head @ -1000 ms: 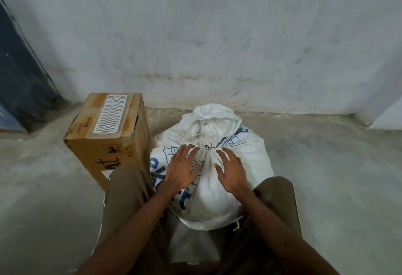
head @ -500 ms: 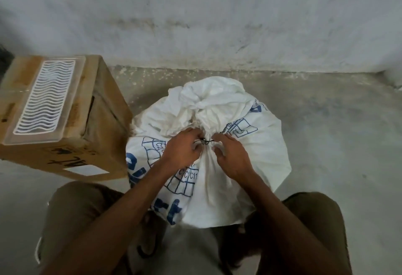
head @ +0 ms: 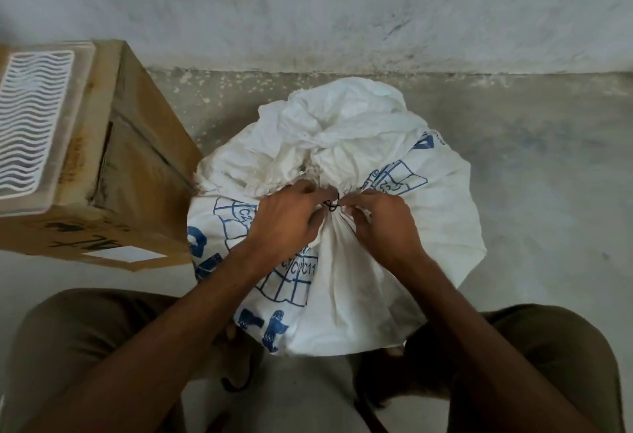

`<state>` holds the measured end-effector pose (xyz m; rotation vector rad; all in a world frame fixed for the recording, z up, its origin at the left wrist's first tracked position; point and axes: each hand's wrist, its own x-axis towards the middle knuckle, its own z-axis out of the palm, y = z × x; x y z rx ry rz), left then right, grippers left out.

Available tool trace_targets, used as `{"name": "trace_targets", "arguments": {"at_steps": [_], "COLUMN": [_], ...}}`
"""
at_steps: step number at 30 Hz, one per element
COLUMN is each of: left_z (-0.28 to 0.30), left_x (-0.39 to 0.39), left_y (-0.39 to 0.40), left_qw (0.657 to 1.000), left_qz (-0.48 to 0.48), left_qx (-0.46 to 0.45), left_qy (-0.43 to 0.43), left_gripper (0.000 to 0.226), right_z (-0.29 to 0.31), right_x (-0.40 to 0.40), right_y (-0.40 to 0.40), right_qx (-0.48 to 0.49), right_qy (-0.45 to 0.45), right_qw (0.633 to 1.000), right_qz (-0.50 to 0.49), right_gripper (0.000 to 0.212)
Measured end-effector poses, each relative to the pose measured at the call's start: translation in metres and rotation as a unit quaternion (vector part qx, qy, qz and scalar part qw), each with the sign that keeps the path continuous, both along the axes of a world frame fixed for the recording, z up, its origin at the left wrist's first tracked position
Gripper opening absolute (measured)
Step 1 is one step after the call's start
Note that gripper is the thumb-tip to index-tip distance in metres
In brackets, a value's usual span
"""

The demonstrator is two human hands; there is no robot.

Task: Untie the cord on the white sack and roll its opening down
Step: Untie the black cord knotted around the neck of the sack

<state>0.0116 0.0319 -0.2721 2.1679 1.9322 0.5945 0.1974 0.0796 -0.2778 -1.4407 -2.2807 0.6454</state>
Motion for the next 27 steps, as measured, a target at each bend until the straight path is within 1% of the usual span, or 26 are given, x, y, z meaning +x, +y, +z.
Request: {"name": "trace_targets", "arguments": {"at_steps": [2, 4, 6, 9, 12, 15, 18, 22, 24, 27], "left_z": [0.003, 0.006, 0.007, 0.012, 0.011, 0.01, 0.01, 0.007, 0.005, 0.005], "left_x": [0.008, 0.016, 0.019, 0.019, 0.019, 0.011, 0.001, 0.002, 0.002, 0.004], "left_y": [-0.005, -0.009, -0.01, -0.01, -0.009, -0.004, 0.004, 0.007, 0.01, 0.012], "left_qw": [0.999, 0.997, 0.996, 0.997, 0.995, 0.997, 0.996, 0.992, 0.991, 0.988], "left_qz": [0.009, 0.009, 0.016, 0.031, 0.022, 0.018, 0.01, -0.007, -0.011, -0.023], "left_qx": [0.018, 0.007, -0.005, -0.014, -0.028, -0.046, -0.083, -0.11, -0.112, -0.122], "left_qy": [0.042, 0.07, 0.091, 0.076, 0.089, 0.061, 0.035, 0.06, 0.068, 0.089], "left_gripper": [0.026, 0.019, 0.02, 0.024, 0.028, 0.031, 0.03, 0.031, 0.029, 0.027], "right_z": [0.0, 0.0, 0.002, 0.001, 0.001, 0.001, -0.003, -0.006, -0.006, -0.009], "right_x": [-0.001, -0.003, -0.004, -0.004, -0.004, -0.003, 0.0, 0.005, 0.005, 0.003], "right_y": [0.002, 0.003, 0.003, 0.0, 0.0, -0.001, 0.0, -0.004, -0.004, -0.004], "right_qx": [-0.001, -0.008, -0.013, -0.017, -0.024, -0.026, -0.026, -0.027, -0.025, -0.029], "right_qy": [0.005, 0.006, 0.006, -0.003, -0.006, 0.004, -0.003, -0.026, -0.024, -0.028], "right_qw": [1.0, 1.0, 1.0, 1.0, 1.0, 1.0, 1.0, 0.998, 0.998, 0.997], "right_qz": [-0.003, -0.005, -0.009, -0.01, -0.006, -0.006, 0.011, 0.06, 0.061, 0.067], "right_gripper": [0.028, 0.027, 0.028, 0.027, 0.022, 0.027, 0.031, 0.029, 0.03, 0.024]}}
